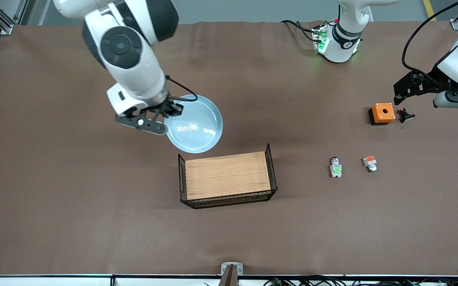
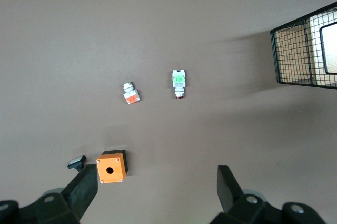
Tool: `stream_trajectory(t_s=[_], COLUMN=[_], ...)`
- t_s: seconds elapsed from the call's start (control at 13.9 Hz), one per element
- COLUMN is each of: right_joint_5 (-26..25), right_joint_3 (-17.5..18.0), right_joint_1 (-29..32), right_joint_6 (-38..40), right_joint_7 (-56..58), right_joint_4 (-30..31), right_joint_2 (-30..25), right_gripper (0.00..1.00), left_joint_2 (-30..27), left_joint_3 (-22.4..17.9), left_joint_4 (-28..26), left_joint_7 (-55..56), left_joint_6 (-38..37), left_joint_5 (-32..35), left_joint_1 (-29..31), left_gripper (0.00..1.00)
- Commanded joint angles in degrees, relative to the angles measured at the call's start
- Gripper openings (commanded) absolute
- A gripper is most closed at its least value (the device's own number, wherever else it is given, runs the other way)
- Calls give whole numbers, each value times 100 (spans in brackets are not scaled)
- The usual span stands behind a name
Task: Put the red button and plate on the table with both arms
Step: 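Lift the blue plate off the tray with the right gripper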
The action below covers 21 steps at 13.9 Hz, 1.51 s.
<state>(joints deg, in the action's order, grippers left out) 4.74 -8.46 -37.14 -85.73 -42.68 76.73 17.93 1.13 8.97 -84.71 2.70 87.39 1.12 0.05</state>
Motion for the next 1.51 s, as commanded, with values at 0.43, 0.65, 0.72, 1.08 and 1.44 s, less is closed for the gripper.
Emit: stream_trajectory(t_s=[0.43,0.65,0.72,1.08,1.44], right_joint_5=[89,89,89,80,27], right_joint_3=[37,37,37,37,37], right_joint_1=[1743,2332,2482,2940,3334], right_joint_6=[479,313,233,92,-162], right_joint_7=[2981,3913,4186,4743,5574], right_joint_4=[132,141,150,141,316], right_joint_2=[-448,-370,-317,34,473], right_gripper=[0,0,0,0,0], left_joint_2=[-78,-78,-78,-78,-78], left_joint_3=[8,8,8,9,17], left_joint_4=[-11,-11,-11,-11,-11], left_joint_7=[81,90,90,108,108], left_joint_6=[-12,-12,-12,-12,-12], left_joint_5=[-209,-191,-191,-165,-165], left_joint_1=[47,47,47,39,30], left_gripper=[100,100,100,100,100])
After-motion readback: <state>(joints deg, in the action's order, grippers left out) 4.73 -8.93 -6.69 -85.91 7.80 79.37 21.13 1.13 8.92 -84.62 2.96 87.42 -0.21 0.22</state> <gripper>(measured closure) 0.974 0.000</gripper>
